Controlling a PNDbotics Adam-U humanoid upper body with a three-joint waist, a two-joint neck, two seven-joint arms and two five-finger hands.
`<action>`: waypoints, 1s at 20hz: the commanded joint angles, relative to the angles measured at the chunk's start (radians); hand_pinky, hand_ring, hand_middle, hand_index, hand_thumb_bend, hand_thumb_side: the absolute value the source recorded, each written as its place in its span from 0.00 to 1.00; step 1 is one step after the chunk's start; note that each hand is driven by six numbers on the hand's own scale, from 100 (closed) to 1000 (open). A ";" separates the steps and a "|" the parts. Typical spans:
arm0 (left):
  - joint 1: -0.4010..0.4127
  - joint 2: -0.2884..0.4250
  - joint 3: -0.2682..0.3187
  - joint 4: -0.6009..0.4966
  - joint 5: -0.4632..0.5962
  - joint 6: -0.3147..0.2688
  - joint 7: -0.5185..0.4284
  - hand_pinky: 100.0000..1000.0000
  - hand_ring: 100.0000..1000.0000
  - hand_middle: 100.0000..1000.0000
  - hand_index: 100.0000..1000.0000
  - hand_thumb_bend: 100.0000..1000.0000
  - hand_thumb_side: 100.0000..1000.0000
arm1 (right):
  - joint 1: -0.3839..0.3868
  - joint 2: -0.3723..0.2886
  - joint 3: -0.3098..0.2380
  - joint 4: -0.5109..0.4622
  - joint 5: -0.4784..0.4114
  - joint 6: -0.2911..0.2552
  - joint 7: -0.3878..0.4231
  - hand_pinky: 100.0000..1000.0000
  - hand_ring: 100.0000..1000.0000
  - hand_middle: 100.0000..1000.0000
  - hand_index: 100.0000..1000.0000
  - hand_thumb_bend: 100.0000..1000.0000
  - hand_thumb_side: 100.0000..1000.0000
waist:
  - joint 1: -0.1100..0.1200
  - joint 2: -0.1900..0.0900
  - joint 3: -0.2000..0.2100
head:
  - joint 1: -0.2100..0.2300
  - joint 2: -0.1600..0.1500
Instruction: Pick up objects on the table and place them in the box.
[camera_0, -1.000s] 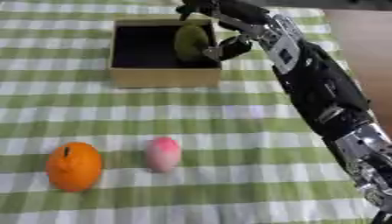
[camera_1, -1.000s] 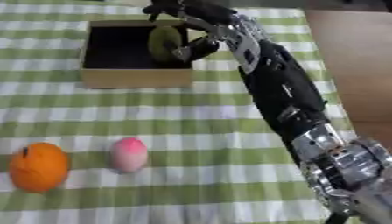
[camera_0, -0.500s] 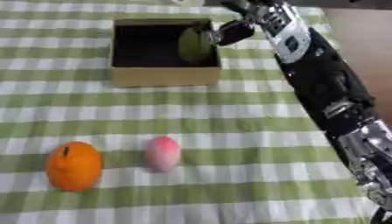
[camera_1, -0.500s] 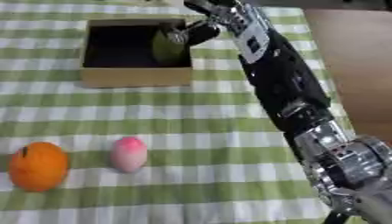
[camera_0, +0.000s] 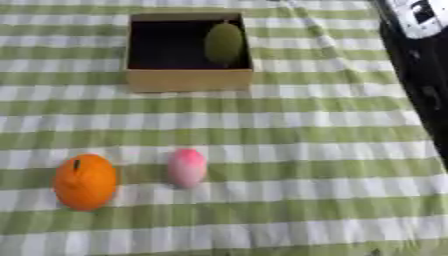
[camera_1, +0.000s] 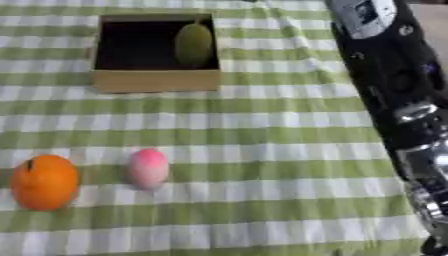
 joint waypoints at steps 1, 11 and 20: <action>-0.019 0.126 -0.019 -0.015 -0.124 0.053 -0.010 0.70 0.75 0.71 0.86 0.00 0.45 | 0.035 -0.120 -0.012 -0.168 -0.139 0.043 -0.006 0.94 0.97 0.70 0.95 0.00 0.00 | 0.013 -0.038 -0.005 | 0.010 0.002; -0.026 0.408 -0.153 -0.015 -0.334 0.138 -0.246 0.80 0.81 0.77 0.90 0.00 0.35 | 0.273 -0.296 -0.115 -0.472 -0.291 0.112 -0.120 0.93 0.95 0.69 0.94 0.00 0.00 | 0.019 -0.030 -0.024 | 0.027 0.002; -0.026 0.469 -0.200 -0.015 -0.416 0.135 -0.424 0.86 0.85 0.80 0.91 0.00 0.54 | 0.388 -0.326 -0.181 -0.579 -0.304 0.146 -0.201 0.93 0.95 0.69 0.94 0.00 0.00 | 0.030 -0.028 -0.030 | 0.035 0.003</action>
